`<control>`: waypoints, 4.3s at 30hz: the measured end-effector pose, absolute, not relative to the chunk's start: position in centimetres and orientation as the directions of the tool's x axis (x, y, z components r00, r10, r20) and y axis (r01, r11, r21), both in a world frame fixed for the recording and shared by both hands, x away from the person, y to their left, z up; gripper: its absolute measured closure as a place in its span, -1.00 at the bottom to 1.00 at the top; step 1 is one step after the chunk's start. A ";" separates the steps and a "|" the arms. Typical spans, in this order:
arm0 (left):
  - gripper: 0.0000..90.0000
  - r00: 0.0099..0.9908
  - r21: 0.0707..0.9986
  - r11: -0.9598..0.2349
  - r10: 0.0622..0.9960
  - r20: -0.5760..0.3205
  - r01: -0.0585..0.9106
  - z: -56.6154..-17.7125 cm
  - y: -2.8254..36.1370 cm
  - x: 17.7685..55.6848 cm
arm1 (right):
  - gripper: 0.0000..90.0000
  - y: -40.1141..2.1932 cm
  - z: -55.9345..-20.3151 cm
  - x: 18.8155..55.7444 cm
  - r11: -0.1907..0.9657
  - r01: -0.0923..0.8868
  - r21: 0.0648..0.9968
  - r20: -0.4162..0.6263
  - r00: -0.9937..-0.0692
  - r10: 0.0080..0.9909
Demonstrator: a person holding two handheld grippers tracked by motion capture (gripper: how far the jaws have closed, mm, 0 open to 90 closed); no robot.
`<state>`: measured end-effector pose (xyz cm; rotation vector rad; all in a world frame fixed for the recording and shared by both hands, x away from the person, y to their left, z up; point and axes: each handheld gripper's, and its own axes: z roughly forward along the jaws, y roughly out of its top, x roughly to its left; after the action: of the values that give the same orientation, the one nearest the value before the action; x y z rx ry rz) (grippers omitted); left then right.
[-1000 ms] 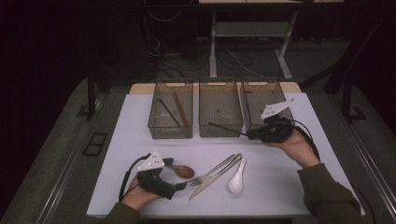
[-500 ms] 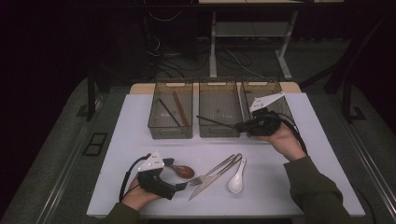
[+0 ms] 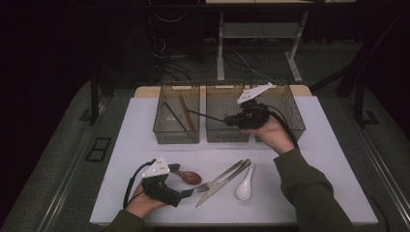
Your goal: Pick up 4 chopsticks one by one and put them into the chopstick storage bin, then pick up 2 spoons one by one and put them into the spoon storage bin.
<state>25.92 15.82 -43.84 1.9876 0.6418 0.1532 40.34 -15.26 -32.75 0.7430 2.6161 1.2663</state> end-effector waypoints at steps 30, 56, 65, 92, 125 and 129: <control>-1.00 0.856 0.862 -0.349 0.488 -0.168 0.368 -43.7 15.8 26.0 | 0.90 -2.2 -36.5 48.5 0.559 0.503 0.659 0.050 -0.771 0.635; -1.00 0.849 0.863 -0.340 0.499 -0.172 0.374 -43.8 16.6 26.1 | -0.09 -3.9 -35.3 46.8 0.480 0.470 0.740 0.137 -0.805 0.577; -1.00 0.849 0.862 -0.341 0.500 -0.172 0.375 -43.8 16.6 26.2 | -0.23 -8.4 -35.0 43.7 0.447 0.436 0.781 0.156 -0.830 0.536; -1.00 0.845 0.855 -0.355 0.509 -0.163 0.378 -43.8 16.3 26.3 | 0.20 -20.0 -38.4 34.6 0.444 0.414 0.794 0.144 -0.839 0.525; -1.00 0.853 0.851 -0.371 0.498 -0.155 0.371 -43.9 16.0 26.5 | 0.98 -20.6 -43.5 31.3 0.659 0.439 0.611 0.091 -0.866 0.492; -1.00 0.852 0.852 -0.368 0.500 -0.157 0.373 -43.9 16.1 26.5 | 0.98 -21.3 -43.5 30.9 0.669 0.441 0.599 0.088 -0.866 0.492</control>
<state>26.46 16.08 -43.94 1.9975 0.6406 0.1550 30.92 -21.33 -43.47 0.7831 2.7950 0.9696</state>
